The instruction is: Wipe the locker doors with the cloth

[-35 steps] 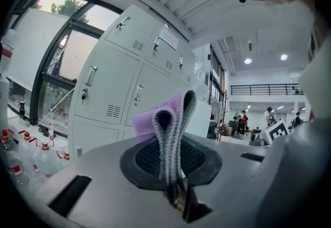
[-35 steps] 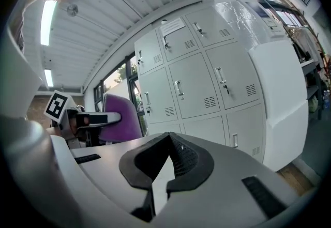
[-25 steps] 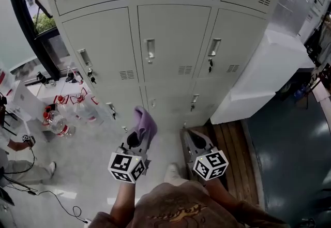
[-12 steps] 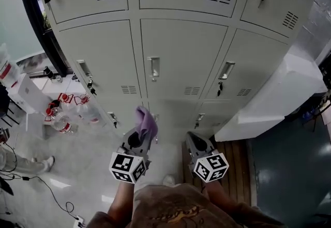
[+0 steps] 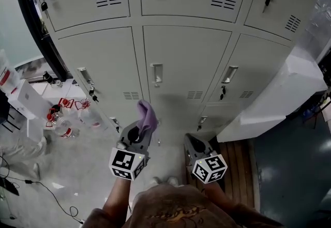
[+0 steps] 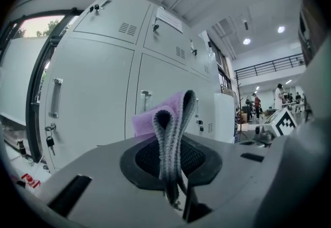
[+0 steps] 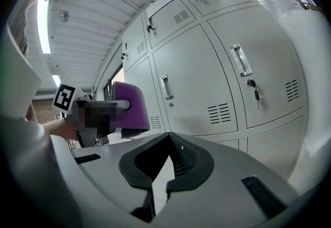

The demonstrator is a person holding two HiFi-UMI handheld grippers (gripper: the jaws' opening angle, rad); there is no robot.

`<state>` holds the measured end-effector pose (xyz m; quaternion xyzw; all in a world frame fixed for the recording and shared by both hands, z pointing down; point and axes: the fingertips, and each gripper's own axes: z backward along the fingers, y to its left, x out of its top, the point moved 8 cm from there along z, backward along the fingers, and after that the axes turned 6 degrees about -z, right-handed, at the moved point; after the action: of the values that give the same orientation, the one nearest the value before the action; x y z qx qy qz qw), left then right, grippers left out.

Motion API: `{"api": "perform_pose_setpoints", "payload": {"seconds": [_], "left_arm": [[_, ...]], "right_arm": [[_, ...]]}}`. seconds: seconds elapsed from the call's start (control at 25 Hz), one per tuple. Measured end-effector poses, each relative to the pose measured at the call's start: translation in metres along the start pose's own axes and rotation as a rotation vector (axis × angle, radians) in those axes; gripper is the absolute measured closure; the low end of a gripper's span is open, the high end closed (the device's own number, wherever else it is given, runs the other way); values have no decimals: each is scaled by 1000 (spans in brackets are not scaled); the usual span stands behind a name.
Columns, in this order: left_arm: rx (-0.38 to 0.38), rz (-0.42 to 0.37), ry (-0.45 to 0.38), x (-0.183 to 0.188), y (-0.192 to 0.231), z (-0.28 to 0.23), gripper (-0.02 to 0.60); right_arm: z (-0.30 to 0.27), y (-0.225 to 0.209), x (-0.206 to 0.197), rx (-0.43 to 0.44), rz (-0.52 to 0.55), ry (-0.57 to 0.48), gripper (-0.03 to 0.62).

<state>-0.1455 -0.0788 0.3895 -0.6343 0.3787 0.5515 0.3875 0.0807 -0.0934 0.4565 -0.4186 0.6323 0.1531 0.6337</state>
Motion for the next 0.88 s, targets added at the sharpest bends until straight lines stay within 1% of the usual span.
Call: {"api": "perform_pose_setpoints", "payload": {"seconds": [0.24,0.36,0.48,0.68,0.88], "left_arm": [[-1,-171,-95,47,17,-12,538],[10,-280,-137,75,24,-16,538],[28,-391,-172,105,28,-23,538],[60,-540,-233,152,32,-32,538],[120,-700,-280,194,41,-38,538]], "right_arm": [[-2,4,-3,-13,-9,-7,597],[-2,4,-3,-16,-11,-12,597],[-2,3,-1,-18,-10,-19,597],[-2,2,-1,-22,-15,-23,597],[-3,0,1,-25,-15,-28,597]]}}
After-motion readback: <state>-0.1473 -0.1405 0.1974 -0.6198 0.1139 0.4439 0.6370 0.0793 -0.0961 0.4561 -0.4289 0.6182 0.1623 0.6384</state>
